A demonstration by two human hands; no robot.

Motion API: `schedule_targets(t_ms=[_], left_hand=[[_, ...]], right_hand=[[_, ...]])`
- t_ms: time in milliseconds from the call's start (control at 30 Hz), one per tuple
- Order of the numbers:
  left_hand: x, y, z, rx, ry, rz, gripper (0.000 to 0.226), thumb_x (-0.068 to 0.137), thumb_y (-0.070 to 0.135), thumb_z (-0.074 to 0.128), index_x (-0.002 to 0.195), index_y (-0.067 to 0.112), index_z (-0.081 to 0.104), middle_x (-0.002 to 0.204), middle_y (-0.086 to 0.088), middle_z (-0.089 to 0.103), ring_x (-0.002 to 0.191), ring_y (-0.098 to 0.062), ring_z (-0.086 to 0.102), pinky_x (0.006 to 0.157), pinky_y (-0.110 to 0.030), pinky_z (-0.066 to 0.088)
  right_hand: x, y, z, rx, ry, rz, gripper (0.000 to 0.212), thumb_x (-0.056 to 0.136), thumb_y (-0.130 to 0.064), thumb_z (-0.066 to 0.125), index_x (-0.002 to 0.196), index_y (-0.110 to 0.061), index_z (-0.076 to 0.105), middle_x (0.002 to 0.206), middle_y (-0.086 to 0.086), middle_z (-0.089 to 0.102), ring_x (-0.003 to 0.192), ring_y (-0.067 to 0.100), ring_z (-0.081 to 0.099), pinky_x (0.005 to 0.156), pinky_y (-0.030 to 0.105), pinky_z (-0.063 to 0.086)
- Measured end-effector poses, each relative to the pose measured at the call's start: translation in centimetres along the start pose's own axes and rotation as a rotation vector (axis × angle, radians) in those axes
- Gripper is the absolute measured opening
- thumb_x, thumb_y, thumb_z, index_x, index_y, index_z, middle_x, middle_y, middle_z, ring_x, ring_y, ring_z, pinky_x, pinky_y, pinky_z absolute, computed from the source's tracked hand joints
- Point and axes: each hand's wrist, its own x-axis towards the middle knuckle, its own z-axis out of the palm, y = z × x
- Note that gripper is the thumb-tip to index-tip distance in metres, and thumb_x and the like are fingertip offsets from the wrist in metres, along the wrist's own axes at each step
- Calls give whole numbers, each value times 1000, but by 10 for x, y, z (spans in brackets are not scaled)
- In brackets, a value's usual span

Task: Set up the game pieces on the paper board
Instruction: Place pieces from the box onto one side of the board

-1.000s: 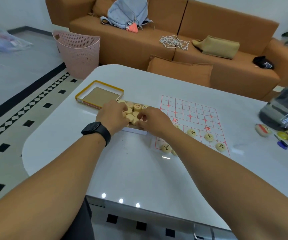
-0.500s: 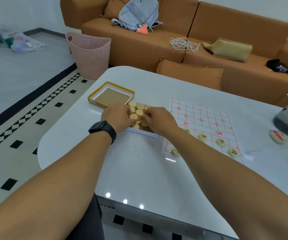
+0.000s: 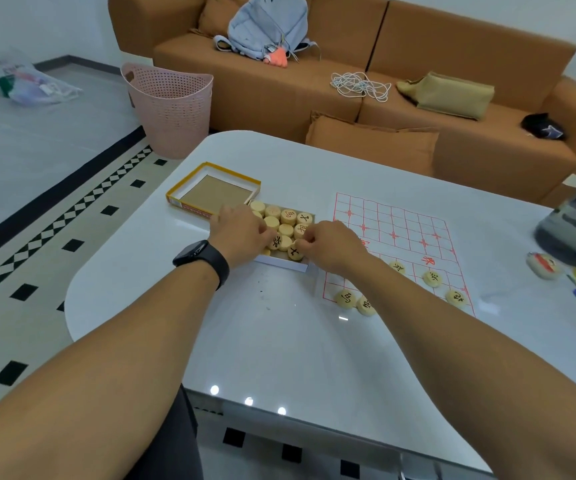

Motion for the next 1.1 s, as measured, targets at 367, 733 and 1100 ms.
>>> schedule_targets(t_ms=[367,733,1100], left_hand=[[-9,8,-7,7,-25,110,22,87,41,65,108,42,71,106,10,66,115,-25,50,93,-40,32],[-1,18,-5,238,-125,107,25,83,56,68,86,32,73,90,8,63,106,-24,51,93,-42,33],[3,28,-5,333,-168,101,35,76,61,68,72,26,61,74,4,57,91,-23,54,90,-39,38]], right_hand=[[-8,7,-3,18,29,-110,24,91,-43,66,110,-31,71,106,-8,64,97,16,59,81,38,54],[2,-11,-11,-345,-26,-114,27,87,-44,69,81,-19,67,77,0,56,62,15,50,57,27,40],[2,-12,-10,-312,-58,-78,47,83,-59,70,74,-19,49,77,-1,46,62,14,48,58,29,40]])
